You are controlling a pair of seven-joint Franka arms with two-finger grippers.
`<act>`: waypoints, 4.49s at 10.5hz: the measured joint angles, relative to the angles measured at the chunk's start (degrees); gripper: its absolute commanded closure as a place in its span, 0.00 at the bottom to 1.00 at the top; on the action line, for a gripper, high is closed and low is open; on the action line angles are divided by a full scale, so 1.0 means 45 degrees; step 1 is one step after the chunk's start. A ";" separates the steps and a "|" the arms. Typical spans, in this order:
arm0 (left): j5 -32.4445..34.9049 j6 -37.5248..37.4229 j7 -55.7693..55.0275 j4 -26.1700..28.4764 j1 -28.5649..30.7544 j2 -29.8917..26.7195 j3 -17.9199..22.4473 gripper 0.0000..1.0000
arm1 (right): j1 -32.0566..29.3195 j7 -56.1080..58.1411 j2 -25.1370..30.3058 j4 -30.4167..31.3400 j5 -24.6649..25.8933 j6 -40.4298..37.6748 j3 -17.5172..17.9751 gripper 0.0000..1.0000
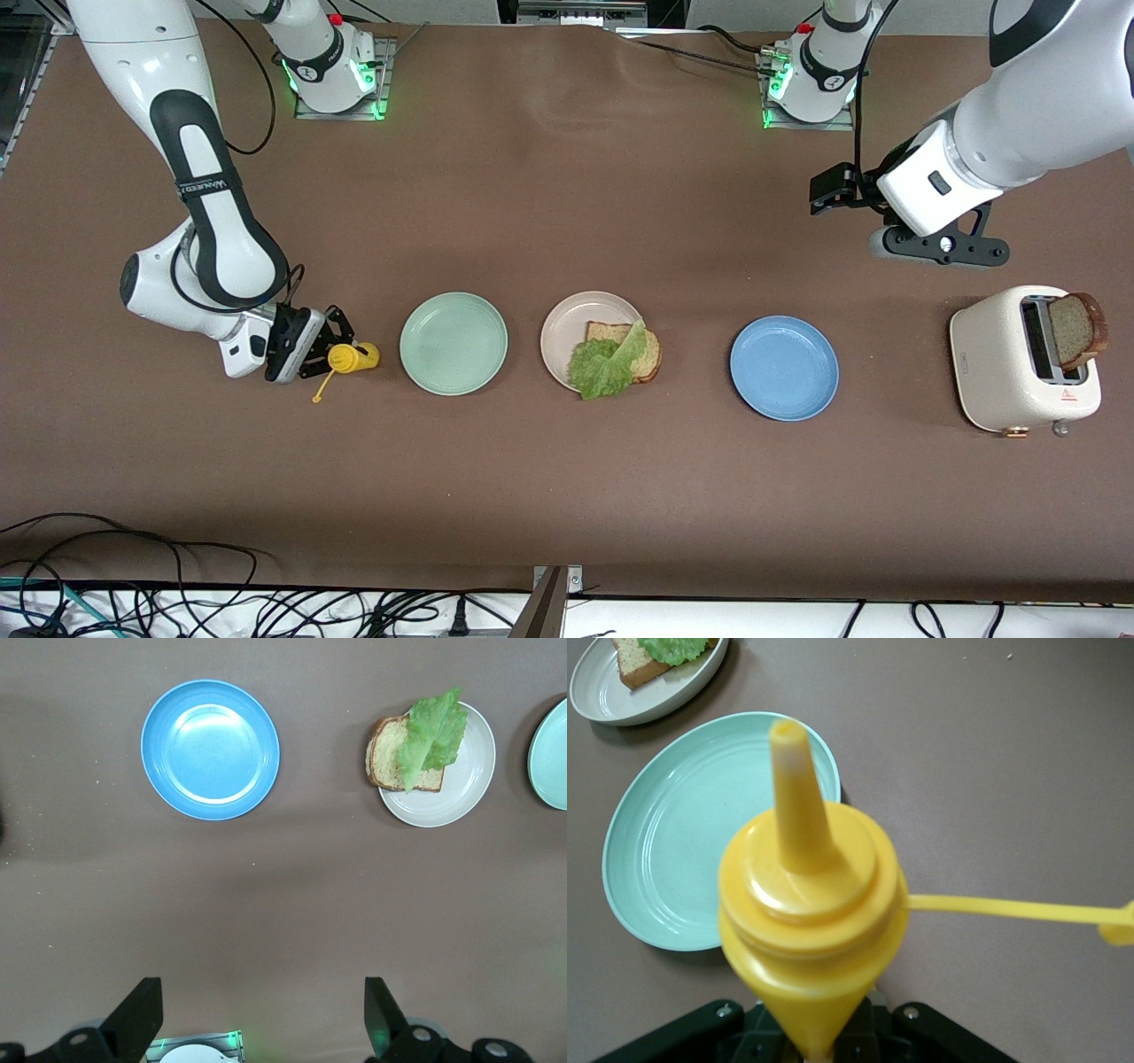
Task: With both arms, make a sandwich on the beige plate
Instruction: 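Lower the yellow bottle onto the table and open the right gripper, then withdraw the right gripper away from the yellow bottle, then reach the left gripper down to the toast slice in the toaster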
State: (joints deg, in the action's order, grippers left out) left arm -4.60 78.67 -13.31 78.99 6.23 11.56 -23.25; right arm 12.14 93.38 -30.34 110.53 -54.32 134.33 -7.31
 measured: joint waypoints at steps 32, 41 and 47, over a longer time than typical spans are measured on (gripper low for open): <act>0.0016 0.0000 -0.0456 -0.0001 0.0001 -0.0011 0.0000 0.00 | -0.0605 -1.2358 0.4361 -0.0024 0.7142 -0.4330 -0.0089 0.00; 0.0018 0.0001 -0.0456 -0.0001 0.0007 -0.0010 0.0019 0.00 | -0.2777 -2.0430 0.5913 -0.2828 1.1390 -0.8583 0.2050 0.00; 0.0079 0.0283 -0.0457 -0.0001 0.0007 0.0004 0.0018 0.00 | -0.2986 -2.0559 0.5945 -0.2826 1.2040 -0.8754 0.2098 0.00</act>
State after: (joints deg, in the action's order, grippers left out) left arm -4.24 79.94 -15.36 78.99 6.26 11.57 -23.17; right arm -1.30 0.87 -3.59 97.82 -0.15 94.94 2.13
